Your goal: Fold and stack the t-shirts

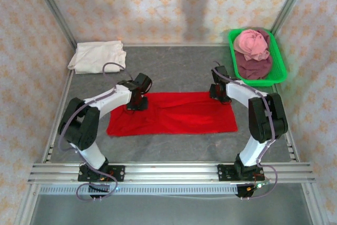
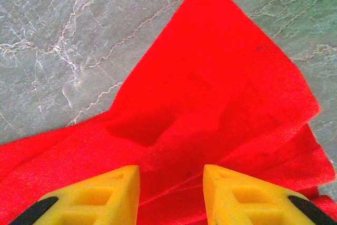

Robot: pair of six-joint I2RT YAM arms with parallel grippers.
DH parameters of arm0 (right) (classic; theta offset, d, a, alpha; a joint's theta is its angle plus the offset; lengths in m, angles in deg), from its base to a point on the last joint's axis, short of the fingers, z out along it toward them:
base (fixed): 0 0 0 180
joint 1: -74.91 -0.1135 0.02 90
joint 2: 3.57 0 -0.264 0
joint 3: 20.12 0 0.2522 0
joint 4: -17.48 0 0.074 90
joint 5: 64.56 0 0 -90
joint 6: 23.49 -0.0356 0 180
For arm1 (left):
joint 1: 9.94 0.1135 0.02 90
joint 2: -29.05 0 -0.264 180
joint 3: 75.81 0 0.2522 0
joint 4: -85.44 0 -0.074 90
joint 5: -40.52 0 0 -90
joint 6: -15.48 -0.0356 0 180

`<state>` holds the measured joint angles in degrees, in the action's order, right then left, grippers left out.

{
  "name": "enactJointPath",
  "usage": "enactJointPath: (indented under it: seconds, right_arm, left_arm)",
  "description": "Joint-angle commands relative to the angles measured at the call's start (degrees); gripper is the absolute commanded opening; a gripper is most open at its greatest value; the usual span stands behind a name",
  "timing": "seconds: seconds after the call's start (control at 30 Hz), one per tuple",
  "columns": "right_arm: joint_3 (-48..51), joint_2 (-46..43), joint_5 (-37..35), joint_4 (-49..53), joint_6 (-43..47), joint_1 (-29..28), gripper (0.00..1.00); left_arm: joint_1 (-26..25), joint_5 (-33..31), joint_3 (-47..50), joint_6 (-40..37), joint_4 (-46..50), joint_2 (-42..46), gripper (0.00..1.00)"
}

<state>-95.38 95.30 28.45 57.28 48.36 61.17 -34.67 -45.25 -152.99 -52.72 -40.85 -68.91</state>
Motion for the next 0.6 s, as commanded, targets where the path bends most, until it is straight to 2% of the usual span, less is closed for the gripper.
enactJointPath:
  seconds: [0.0, 0.17, 0.3, 0.43, 0.57]
  right_arm:
    - [0.2, -1.2, -2.3, 0.0, -0.4, -0.2, 0.37]
    - [-0.5, -0.6, -2.0, 0.0, -0.1, -0.2, 0.37]
    - [-0.6, -0.4, -2.3, 0.1, 0.2, -0.2, 0.37]
    - [-0.3, -0.6, -2.5, 0.1, 0.2, -0.2, 0.37]
    - [-0.1, -0.9, -2.8, 0.0, 0.4, -0.2, 0.37]
  left_arm:
    - [-0.1, 4.5, -2.1, -4.7, 2.0, -1.8, 0.08]
    - [-1.4, 6.6, -1.8, -5.8, 1.2, -4.4, 0.04]
    - [-5.0, 7.3, -2.4, -5.9, 2.2, -4.0, 0.01]
    - [-7.7, 8.1, -1.6, -3.8, 3.1, -1.7, 0.00]
    - [-9.4, 12.6, 0.0, -0.5, 3.6, -1.1, 0.00]
